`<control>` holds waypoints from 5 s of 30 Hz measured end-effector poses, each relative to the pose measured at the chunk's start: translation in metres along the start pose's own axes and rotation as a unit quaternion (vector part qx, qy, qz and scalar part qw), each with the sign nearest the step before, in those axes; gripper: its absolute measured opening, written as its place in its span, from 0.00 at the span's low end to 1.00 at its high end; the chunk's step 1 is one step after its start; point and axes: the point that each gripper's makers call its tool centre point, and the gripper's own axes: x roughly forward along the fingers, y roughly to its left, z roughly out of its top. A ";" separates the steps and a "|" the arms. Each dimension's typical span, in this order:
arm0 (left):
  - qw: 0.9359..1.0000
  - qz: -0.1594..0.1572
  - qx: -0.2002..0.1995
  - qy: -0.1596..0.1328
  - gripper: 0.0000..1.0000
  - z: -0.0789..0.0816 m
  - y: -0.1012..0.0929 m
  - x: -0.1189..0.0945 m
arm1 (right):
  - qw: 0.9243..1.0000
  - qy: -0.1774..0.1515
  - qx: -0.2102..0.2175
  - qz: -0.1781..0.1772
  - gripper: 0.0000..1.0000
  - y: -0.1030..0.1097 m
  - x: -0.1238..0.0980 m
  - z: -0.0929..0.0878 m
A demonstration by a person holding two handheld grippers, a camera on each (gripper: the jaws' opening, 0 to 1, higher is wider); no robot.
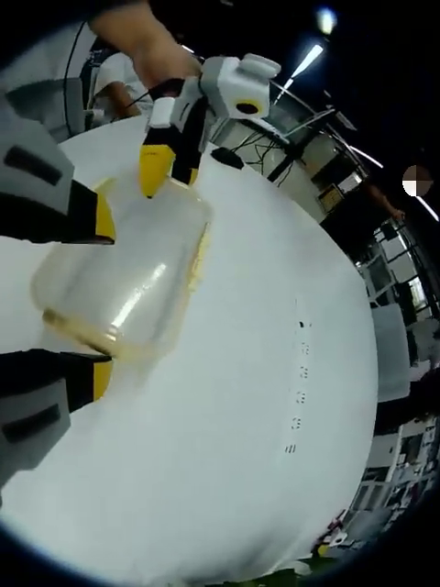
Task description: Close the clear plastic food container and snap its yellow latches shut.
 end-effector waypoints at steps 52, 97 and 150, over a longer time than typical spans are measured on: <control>1.000 -0.007 0.022 -0.014 0.40 0.003 0.003 -0.003 | 0.998 0.023 -0.062 -0.006 0.55 0.004 -0.004 -0.011; 0.919 -0.023 0.389 0.054 0.29 0.023 -0.028 -0.031 | 0.926 0.124 -0.354 -0.028 0.37 0.013 -0.019 -0.003; 0.818 -0.069 0.565 0.085 0.28 0.005 -0.066 0.004 | 0.882 0.115 -0.455 0.049 0.23 0.050 0.012 0.018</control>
